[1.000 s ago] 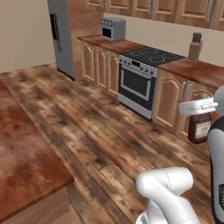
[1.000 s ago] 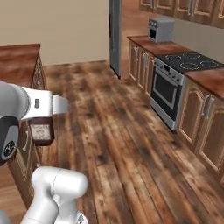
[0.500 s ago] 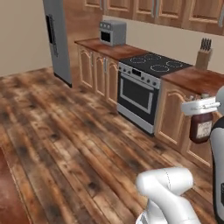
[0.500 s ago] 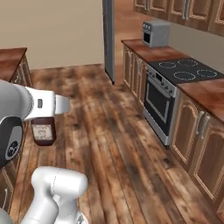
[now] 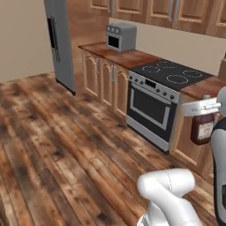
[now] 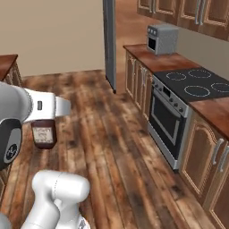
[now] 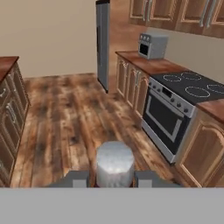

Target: Take 2 condiments from the cabinet and move them on the counter near the stove.Make sure the condiments are lined up with each other, next to each other.

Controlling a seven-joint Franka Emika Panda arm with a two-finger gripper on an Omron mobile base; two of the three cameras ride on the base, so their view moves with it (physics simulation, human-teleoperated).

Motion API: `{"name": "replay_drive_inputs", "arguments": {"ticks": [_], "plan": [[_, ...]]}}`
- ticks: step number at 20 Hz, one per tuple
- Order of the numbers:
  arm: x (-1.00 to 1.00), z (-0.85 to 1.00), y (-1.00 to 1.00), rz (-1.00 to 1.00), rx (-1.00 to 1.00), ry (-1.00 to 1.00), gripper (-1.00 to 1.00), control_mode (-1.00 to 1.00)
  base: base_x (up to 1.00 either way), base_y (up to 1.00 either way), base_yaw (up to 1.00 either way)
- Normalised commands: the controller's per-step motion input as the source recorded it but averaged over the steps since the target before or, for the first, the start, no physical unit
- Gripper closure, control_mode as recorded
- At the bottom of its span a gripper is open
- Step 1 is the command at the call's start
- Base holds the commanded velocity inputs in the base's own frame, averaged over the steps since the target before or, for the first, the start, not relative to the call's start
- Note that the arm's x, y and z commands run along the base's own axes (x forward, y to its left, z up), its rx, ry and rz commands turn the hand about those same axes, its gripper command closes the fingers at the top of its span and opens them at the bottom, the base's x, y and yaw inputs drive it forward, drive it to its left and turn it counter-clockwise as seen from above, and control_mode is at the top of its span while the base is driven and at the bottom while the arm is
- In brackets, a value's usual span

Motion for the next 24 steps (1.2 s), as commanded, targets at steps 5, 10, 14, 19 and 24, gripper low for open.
{"name": "replay_drive_inputs", "arguments": {"ticks": [5,10,14,19,24], "plan": [[0.0,0.0,0.0,0.0,0.0,0.0,1.0,1.0,1.0,-0.12,0.0],[0.0,0.0,0.0,0.0,0.0,0.0,1.0,1.0,1.0,0.02,-0.11],[0.0,0.0,0.0,0.0,0.0,0.0,1.0,1.0,0.96,0.22,-0.44],[0.0,0.0,0.0,0.0,0.0,0.0,1.0,1.0,0.37,0.39,-0.82],[0.0,0.0,0.0,0.0,0.0,0.0,1.0,1.0,0.11,0.24,-0.92]]}}
